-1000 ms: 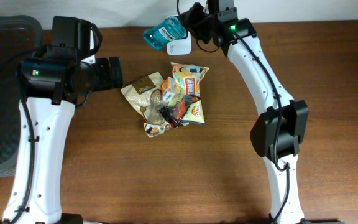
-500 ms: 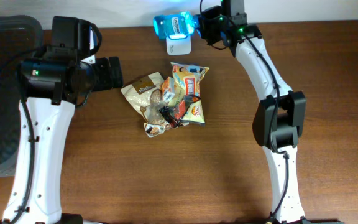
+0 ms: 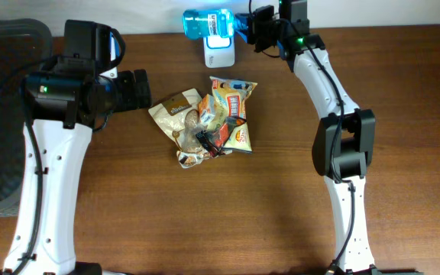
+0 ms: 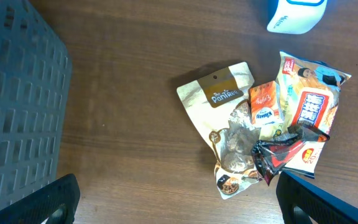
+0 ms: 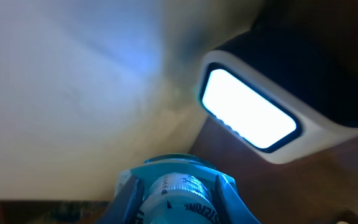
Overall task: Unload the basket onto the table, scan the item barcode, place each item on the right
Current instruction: 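Hold the bottle's label in front of the white scanner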
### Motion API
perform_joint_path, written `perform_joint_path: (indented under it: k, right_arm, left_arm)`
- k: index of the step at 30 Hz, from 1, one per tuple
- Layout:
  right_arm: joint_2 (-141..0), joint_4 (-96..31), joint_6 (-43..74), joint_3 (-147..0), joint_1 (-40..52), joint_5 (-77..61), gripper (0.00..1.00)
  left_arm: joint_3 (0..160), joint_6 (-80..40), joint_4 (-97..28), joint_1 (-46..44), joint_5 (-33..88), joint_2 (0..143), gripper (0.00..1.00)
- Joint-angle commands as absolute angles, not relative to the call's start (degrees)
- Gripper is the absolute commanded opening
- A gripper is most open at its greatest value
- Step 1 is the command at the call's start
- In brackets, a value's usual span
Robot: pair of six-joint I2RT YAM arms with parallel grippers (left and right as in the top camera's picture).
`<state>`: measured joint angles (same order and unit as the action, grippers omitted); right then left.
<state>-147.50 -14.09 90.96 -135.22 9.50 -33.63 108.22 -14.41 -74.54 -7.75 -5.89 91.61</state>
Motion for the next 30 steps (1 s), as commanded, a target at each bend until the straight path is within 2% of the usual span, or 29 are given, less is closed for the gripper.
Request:
perform_joint_path:
  k: [1,9,24,27,30]
  right_arm:
    - [-146.6,-12.8,90.6,-137.2,8.6,-37.1,0.04]
    - [-146.6,-13.7,89.5,-137.2,7.8,-36.6,0.04]
    - [-142.3,-14.9,79.7,-138.3,5.5,-36.9,0.04]
    - [-139.8,-17.2,75.9,-138.3,4.0,-36.6,0.04]
    - [-135.9,-24.5,68.9,-138.3,2.1,-32.9,0.04]
  left_arm:
    - [108.6,-15.0,-74.7,-7.4,-6.3,91.8,0.99]
    - [108.6,-15.0,-74.7,-7.4,-6.3,91.8,0.99]
    - [108.6,-15.0,-74.6,-7.4,-6.3,91.8,0.99]
    - [108.6,-15.0,-74.7,-7.4,-6.3,91.8,0.99]
    - [108.6,-15.0,-74.7,-7.4,-6.3,91.8,0.99]
